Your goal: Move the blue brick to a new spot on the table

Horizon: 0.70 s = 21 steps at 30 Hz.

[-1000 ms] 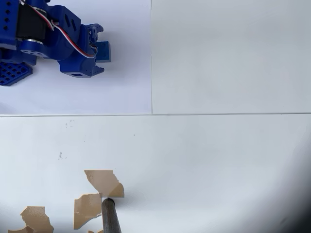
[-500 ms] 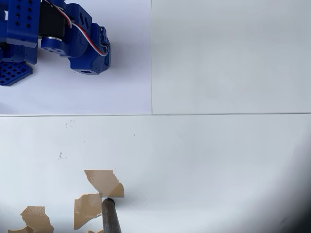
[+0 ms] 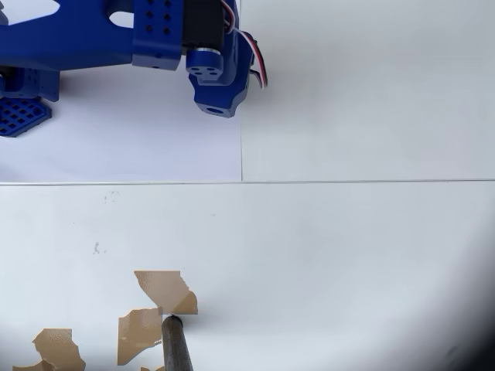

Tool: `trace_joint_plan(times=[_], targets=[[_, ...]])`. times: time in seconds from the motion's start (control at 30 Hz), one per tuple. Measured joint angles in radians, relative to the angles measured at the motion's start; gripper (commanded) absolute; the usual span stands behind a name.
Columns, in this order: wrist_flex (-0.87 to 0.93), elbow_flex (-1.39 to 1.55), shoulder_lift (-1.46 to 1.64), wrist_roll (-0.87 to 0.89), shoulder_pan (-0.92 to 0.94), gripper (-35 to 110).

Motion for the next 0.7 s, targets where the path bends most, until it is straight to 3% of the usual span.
trace_joint_plan(times=[0.33, 0.5, 0.7], targets=[[0.380, -0.808, -0.575, 0.049, -0.018, 7], [0.423, -1.155, -0.669, 0.060, -0.034, 6], [0.426, -1.347, -0.749, 0.072, -0.044, 7]])
